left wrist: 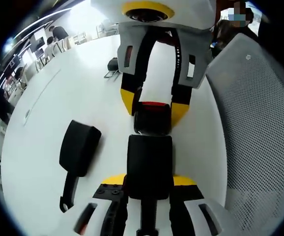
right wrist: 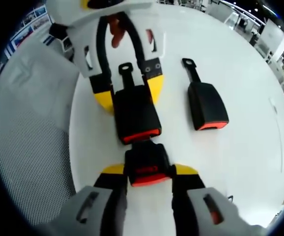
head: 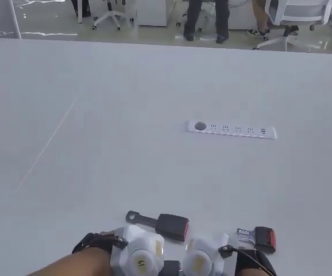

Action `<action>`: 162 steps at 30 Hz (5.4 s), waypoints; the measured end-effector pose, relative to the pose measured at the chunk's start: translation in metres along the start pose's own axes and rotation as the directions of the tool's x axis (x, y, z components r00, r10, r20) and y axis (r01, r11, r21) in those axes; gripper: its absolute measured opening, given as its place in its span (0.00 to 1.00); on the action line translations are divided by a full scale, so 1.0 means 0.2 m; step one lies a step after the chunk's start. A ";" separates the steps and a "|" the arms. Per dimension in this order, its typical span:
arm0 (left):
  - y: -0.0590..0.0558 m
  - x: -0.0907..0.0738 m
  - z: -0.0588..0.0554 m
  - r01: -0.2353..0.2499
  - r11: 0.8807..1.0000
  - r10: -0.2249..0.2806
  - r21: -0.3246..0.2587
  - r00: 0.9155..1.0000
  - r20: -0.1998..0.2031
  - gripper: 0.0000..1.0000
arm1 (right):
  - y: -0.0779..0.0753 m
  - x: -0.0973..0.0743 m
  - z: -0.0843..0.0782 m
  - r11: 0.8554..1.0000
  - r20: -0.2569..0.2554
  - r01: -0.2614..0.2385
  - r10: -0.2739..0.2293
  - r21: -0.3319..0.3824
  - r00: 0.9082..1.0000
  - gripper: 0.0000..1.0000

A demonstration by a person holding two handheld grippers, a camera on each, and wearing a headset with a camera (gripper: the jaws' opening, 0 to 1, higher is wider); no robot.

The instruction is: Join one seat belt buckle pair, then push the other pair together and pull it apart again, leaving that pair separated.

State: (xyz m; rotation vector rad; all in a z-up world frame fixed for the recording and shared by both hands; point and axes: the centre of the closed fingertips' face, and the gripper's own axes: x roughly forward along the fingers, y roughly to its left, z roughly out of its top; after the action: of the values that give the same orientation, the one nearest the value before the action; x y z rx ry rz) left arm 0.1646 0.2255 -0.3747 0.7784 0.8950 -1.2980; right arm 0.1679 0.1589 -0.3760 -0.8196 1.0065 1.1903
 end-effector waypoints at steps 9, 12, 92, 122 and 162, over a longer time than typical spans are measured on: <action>-0.01 -0.01 0.01 0.035 0.998 -0.033 0.058 0.999 -0.026 0.33 | -0.01 0.00 0.03 1.000 0.033 0.001 -0.001 0.004 0.999 0.34; -0.01 -0.01 0.00 0.037 0.998 -0.035 0.057 0.999 -0.028 0.33 | -0.01 0.00 0.03 1.000 0.037 -0.004 0.005 -0.023 0.999 0.34; -0.04 -0.01 0.00 0.043 0.999 -0.042 -0.021 0.997 0.059 0.55 | 0.03 -0.05 0.01 0.998 0.298 0.065 -0.057 -0.015 0.953 0.61; 0.17 -0.26 0.07 -0.115 0.984 0.141 -0.139 0.972 0.188 0.91 | -0.22 -0.38 -0.28 0.969 0.383 0.103 -0.186 0.226 0.905 0.81; 0.57 -0.04 0.04 -0.050 0.993 0.048 0.109 0.999 0.022 0.63 | -0.59 -0.30 -0.60 0.989 0.244 -0.049 0.014 0.139 0.970 0.51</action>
State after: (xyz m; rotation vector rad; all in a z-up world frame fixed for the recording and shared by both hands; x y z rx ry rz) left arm 0.2789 0.2356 -0.3656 0.8668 0.7899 -1.3172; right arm 0.2568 0.0052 -0.3632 -0.5306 0.8942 1.1975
